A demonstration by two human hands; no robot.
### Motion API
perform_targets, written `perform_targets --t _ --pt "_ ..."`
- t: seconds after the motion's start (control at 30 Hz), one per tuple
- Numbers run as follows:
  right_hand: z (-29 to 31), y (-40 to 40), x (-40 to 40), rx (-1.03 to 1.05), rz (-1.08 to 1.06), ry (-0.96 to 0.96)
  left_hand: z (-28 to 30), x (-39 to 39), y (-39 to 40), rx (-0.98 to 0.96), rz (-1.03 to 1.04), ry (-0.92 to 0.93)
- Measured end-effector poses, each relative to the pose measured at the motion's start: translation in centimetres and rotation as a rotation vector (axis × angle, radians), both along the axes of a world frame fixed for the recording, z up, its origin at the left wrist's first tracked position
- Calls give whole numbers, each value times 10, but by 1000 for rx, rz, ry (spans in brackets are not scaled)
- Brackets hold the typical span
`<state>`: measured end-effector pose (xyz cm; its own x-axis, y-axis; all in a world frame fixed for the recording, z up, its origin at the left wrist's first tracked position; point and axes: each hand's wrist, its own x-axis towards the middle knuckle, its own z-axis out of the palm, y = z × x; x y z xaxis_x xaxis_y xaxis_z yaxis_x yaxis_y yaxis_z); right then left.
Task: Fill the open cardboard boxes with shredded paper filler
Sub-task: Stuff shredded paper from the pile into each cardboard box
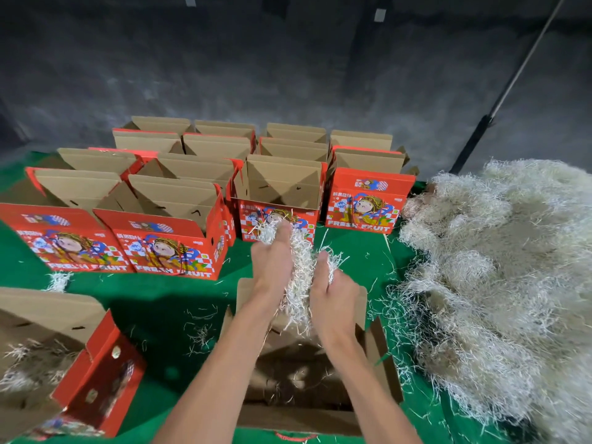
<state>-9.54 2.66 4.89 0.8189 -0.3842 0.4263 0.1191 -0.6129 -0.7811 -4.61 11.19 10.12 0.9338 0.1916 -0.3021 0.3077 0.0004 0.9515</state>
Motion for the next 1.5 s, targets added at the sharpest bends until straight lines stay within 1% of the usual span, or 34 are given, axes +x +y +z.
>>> perform_targets --t 0.07,0.13,0.2,0.3,0.4,0.5,0.57,0.6,0.63,0.73,0.8,0.9,0.93,1.03,1.13,1.27,1.37,1.43,1.5 --pt "0 -6 -1 0 12 -13 0 3 2 9 -17 2" --pt "7 -16 4 90 -5 22 -7 0 2 10 -47 33" --pt "17 -28 10 164 -4 22 -13 -9 1 -13 -46 103" --pt "24 -41 24 317 46 23 -22 -23 -2 -163 -1 143" --pt "10 -47 31 416 13 116 -23 -28 -4 -195 -41 160" --pt "-12 -40 15 391 71 153 -13 -13 1 -174 -55 97" --pt "-21 -33 1 312 91 189 -9 -2 7 -108 -18 51" --pt "-23 -32 -3 295 95 210 -10 3 10 -64 -2 60" --pt "-20 -32 -5 305 106 226 -13 7 13 -37 10 86" --pt "1 -40 -7 423 158 214 -33 3 20 -10 -15 187" --pt "15 -49 1 467 137 182 -45 -9 22 -1 -58 184" --pt "18 -59 21 455 79 180 -60 -27 18 -107 -86 159" --pt "14 -60 25 445 72 192 -62 -29 18 -117 -92 178" --pt "-3 -57 21 416 101 264 -49 -20 26 -180 -104 212" --pt "-14 -44 3 367 145 360 -36 4 37 -202 -57 128" --pt "0 -32 -25 330 217 303 -28 18 42 -176 -39 88" --pt "26 -37 -34 437 282 297 -37 9 45 -197 -78 111" --pt "39 -48 -23 481 223 263 -46 -1 41 -241 -111 171" --pt "42 -57 -7 474 129 239 -53 -9 36 -230 -117 213"
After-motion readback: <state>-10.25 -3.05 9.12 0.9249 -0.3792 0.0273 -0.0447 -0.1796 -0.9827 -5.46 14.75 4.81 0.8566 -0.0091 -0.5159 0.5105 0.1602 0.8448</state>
